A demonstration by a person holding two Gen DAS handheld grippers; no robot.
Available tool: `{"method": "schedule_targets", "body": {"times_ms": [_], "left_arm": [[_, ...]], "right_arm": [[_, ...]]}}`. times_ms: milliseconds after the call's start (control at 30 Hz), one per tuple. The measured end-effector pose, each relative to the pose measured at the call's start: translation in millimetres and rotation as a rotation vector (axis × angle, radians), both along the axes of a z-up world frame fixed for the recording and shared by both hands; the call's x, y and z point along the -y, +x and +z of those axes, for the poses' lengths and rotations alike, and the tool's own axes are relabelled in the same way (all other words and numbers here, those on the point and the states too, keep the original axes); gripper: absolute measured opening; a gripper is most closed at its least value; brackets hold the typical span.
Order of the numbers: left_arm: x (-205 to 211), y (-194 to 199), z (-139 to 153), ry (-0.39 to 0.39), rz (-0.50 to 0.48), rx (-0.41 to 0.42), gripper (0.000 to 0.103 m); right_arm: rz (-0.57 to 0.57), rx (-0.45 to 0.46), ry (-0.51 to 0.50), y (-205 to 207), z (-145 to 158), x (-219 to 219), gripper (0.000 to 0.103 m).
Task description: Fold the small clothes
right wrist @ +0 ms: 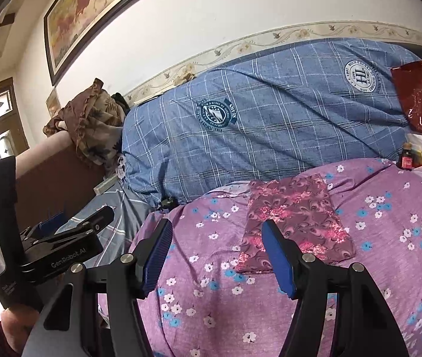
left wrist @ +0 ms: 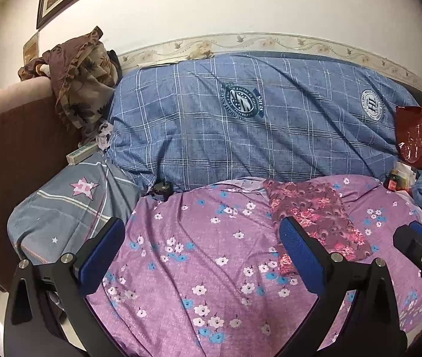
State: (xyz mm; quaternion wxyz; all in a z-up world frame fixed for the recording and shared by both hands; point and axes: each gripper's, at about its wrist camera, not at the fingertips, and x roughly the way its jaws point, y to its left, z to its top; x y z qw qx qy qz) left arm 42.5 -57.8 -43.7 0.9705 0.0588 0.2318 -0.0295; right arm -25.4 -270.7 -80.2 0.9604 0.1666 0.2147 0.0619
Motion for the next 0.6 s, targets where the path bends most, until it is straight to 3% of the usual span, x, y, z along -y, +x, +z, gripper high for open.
{"method": "schedule_targets", "body": {"times_ms": [300, 600], "left_arm": [[-8, 4, -5, 0.003, 0.031, -0.011, 0.103], [-9, 1, -4, -0.005, 0.023, -0.012, 0.103]], "right_arm": [[0.032, -0.032, -0.004, 8, -12, -12, 0.065], [0.033, -0.013, -0.015, 4, -4, -16, 0.065]]}}
